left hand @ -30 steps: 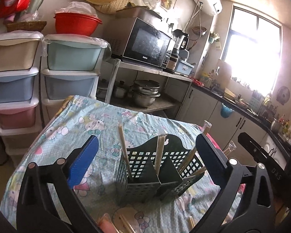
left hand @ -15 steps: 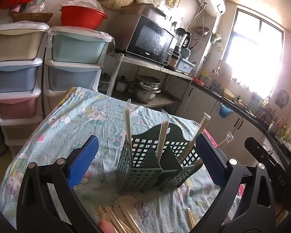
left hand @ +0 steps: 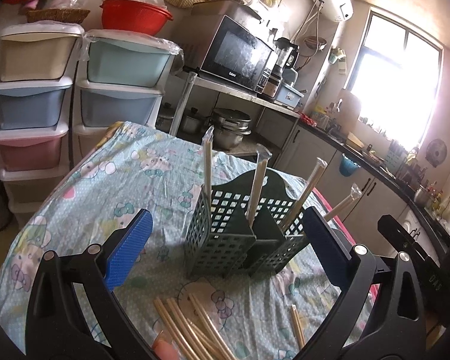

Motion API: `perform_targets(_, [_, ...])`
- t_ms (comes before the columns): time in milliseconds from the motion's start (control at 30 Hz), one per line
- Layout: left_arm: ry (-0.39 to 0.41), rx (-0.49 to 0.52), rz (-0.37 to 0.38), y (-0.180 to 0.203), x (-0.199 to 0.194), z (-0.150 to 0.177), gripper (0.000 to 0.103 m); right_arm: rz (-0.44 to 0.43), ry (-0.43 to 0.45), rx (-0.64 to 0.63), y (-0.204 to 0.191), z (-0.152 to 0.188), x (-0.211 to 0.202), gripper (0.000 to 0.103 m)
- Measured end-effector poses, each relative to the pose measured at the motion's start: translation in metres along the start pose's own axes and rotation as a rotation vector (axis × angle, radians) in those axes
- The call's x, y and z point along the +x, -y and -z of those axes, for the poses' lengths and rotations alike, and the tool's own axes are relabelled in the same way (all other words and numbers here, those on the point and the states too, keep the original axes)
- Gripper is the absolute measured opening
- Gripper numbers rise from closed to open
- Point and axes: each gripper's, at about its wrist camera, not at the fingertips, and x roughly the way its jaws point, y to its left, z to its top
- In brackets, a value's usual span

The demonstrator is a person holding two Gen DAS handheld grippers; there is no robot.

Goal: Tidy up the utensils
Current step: 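Withdraw both grippers from the caddy toward the remaining chopsticks, then lower both open grippers onto the loose wooden chopsticks beside the caddy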

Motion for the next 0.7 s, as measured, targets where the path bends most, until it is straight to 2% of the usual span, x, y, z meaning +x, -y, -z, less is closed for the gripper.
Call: perform_targets(700, [-0.09,-0.011,-0.025,-0.022,-0.004,0.031,0.092,-0.014,-0.088,-0.034,-0.007,0.031,-0.008,0.079])
